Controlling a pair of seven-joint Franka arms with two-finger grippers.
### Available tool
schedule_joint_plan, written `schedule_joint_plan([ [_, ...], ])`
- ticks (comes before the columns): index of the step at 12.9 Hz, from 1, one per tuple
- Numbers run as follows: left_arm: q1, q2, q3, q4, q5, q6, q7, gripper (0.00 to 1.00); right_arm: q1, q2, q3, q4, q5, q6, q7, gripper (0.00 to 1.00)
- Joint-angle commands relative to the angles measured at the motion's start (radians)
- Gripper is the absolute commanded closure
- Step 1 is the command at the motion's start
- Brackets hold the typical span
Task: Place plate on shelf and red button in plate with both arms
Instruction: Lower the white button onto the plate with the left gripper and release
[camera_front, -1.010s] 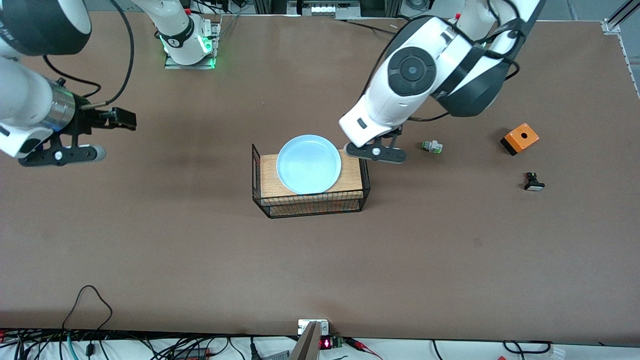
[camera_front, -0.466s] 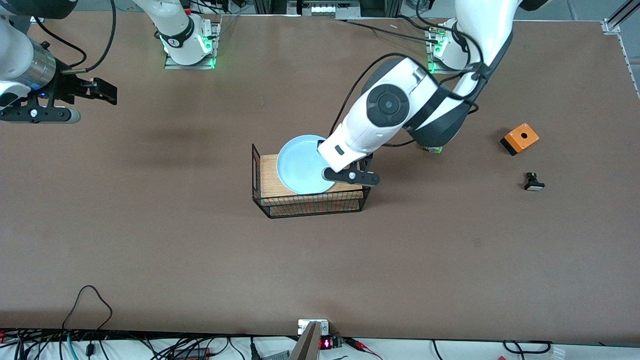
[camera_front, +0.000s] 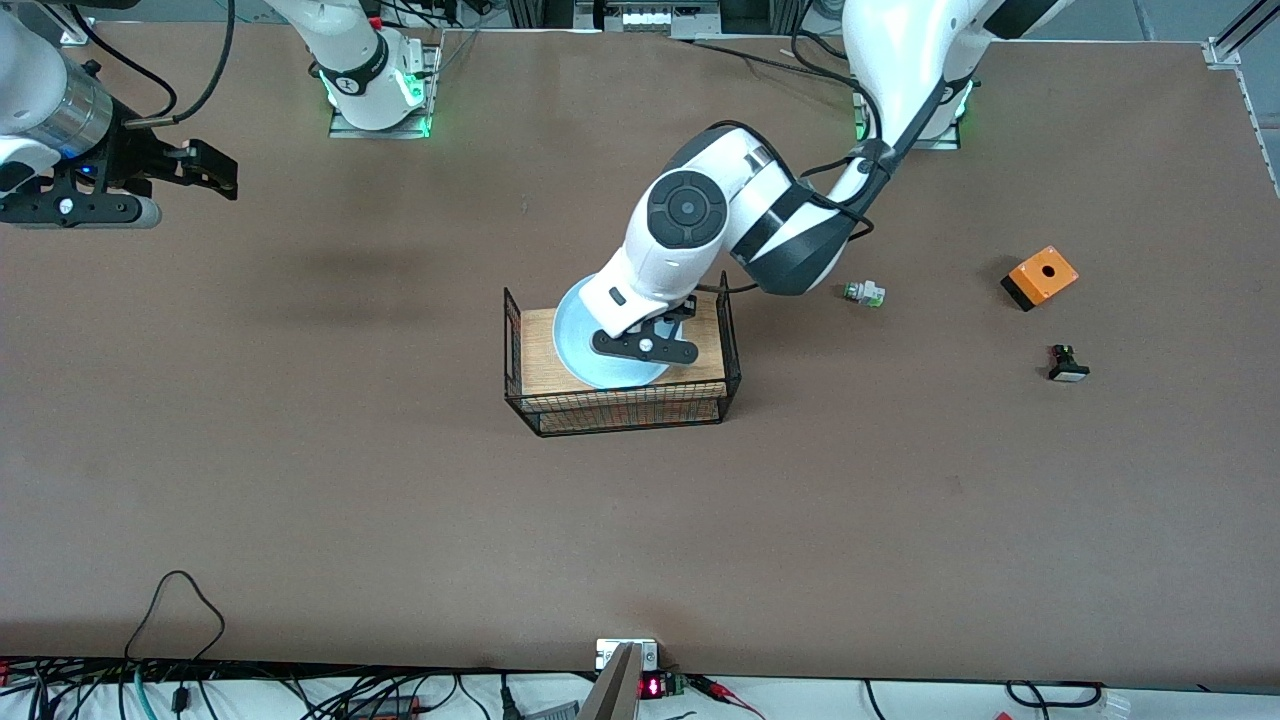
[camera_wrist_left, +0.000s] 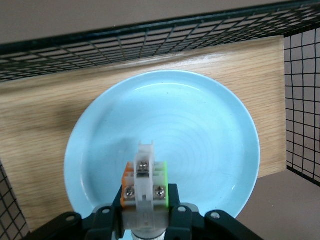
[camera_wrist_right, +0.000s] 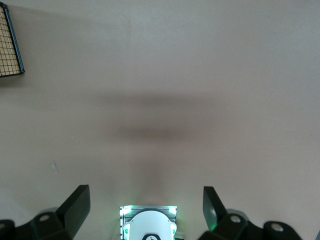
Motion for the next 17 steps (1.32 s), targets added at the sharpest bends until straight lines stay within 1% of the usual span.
schedule_joint_plan([
  [1, -0.010, 0.042, 0.013, 0.052, 0.010, -0.013, -0.004, 1.00, -0.003, 0.072, 0.004, 0.097, 0.029, -0.076, -0.019, 0.00],
  [3, -0.014, 0.061, 0.013, 0.052, 0.010, -0.005, -0.002, 0.99, -0.003, 0.081, 0.004, 0.108, 0.029, -0.081, -0.019, 0.00],
  [4, -0.019, 0.062, 0.015, 0.052, 0.010, 0.001, -0.002, 0.91, -0.005, 0.083, 0.004, 0.109, 0.029, -0.080, -0.019, 0.00],
  [5, -0.019, 0.063, 0.013, 0.052, 0.010, 0.002, -0.002, 0.57, -0.006, 0.084, 0.004, 0.114, 0.029, -0.079, -0.019, 0.00],
  [6, -0.014, 0.058, 0.013, 0.052, 0.010, 0.002, 0.003, 0.01, -0.005, 0.083, 0.004, 0.114, 0.029, -0.079, -0.019, 0.00],
  [8, -0.016, 0.053, 0.013, 0.097, 0.010, 0.001, -0.003, 0.00, -0.006, 0.083, 0.004, 0.115, 0.029, -0.079, -0.017, 0.00],
  [10, -0.008, 0.030, 0.013, 0.111, 0.010, -0.008, -0.003, 0.00, -0.003, 0.084, 0.004, 0.129, 0.023, -0.079, -0.017, 0.00],
  [13, 0.058, -0.067, 0.009, 0.106, 0.015, -0.025, 0.003, 0.00, -0.003, 0.084, 0.004, 0.144, 0.025, -0.083, -0.020, 0.00],
  [17, 0.162, -0.199, 0.013, 0.108, 0.015, -0.194, 0.029, 0.00, -0.003, 0.084, 0.004, 0.144, 0.026, -0.081, -0.020, 0.00],
])
